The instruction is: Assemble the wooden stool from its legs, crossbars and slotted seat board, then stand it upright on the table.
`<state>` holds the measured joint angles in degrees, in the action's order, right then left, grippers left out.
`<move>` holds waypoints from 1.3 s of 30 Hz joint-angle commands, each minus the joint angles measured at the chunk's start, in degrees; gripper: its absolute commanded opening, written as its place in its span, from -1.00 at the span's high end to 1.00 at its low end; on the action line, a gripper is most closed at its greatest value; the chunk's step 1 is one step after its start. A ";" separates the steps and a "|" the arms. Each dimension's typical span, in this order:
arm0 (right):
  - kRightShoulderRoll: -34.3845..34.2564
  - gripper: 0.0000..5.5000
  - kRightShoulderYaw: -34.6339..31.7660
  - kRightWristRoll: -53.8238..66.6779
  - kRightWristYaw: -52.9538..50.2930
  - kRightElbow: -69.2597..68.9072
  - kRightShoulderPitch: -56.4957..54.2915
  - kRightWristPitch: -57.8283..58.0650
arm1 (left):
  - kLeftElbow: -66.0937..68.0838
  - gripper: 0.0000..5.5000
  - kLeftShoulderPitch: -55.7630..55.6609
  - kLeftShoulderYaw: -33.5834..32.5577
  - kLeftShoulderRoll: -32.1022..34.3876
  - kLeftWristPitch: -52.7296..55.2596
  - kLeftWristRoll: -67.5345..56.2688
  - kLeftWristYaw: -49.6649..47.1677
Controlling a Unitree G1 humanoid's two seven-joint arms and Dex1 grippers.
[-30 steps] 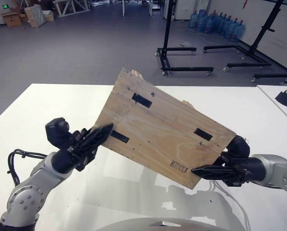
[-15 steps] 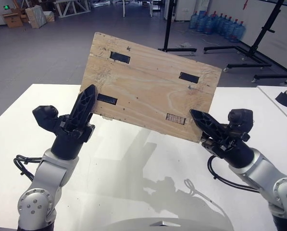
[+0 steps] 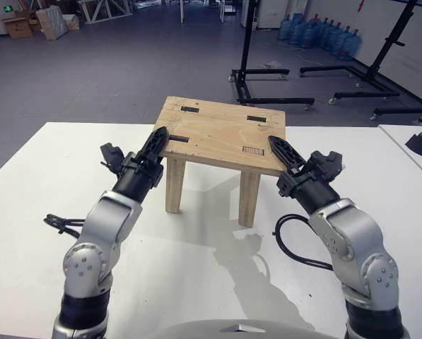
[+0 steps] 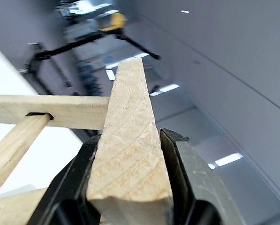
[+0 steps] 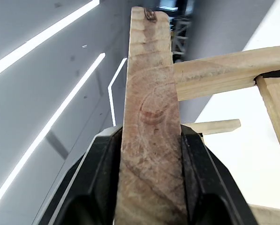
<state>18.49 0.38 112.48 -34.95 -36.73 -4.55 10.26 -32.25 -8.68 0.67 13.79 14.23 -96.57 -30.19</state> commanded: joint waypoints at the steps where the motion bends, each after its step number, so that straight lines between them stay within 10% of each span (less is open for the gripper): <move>1: -0.91 0.46 2.07 -3.72 -12.27 1.60 -11.30 0.17 | -0.39 0.48 -10.15 1.82 -0.54 2.34 9.95 -17.60; 15: 7.14 0.33 2.33 -6.13 -15.57 20.15 -26.27 19.29 | -0.91 0.48 5.35 1.98 0.19 4.52 12.16 -21.14; 18: 8.98 0.33 3.29 -10.85 -13.29 17.04 -21.58 21.72 | 0.46 0.14 7.13 0.45 0.98 4.89 13.94 -18.47; 30: 13.52 -0.64 7.69 -36.27 -2.16 11.65 -11.02 31.48 | -0.68 -0.21 5.29 -2.06 6.86 11.67 27.15 -5.57; 39: 11.05 -0.64 4.40 -50.50 9.04 8.14 -14.93 27.69 | -3.47 -0.21 4.94 -5.22 14.26 12.00 42.00 14.20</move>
<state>30.44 4.97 64.17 -27.26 -29.17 -20.75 36.32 -36.10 -4.05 -3.68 26.53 25.19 -57.26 -18.17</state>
